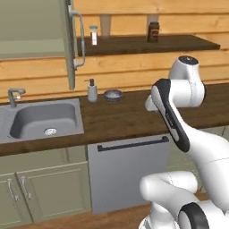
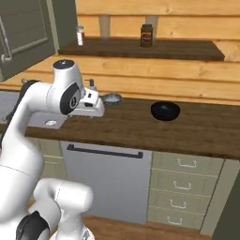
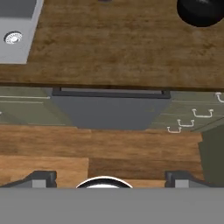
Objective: Pick up the bowls on the counter and stack them on top of one another in the open cabinet. Place the smaller bowl on top of the larger bowl.
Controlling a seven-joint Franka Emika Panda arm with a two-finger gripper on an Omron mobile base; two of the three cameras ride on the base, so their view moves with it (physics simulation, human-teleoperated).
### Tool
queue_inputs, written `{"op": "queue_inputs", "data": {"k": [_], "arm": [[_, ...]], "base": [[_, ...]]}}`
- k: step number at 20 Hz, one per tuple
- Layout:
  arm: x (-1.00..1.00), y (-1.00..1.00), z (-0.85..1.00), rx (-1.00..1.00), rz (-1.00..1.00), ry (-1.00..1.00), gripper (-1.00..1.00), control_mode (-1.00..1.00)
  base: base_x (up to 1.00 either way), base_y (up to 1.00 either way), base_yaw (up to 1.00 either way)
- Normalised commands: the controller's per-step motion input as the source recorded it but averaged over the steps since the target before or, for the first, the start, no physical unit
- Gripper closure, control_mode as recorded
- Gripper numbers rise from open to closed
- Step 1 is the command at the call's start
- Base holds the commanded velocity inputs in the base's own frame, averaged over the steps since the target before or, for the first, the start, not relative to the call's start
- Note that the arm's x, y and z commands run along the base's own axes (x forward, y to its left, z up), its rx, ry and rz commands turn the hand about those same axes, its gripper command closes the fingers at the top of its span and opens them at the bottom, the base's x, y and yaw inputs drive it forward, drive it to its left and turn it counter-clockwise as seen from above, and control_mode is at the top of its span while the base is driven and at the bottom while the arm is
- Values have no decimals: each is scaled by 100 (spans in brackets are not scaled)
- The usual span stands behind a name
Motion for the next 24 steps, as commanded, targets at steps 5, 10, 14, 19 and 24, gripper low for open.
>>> {"op": "queue_inputs", "data": {"k": [5, 10, 14, 19, 24], "arm": [[0, 0, 0, 0, 0, 0, -100, 100], [0, 0, 0, 0, 0, 0, -100, 100], [0, 0, 0, 0, 0, 0, -100, 100], [0, 0, 0, 0, 0, 0, -100, 100], [31, 19, -27, 3, -1, 0, -100, -100]], "base": [[74, -55, 1], [83, -16, 0], [84, 0, 0], [78, 0, 0], [22, 5, 0]]}}
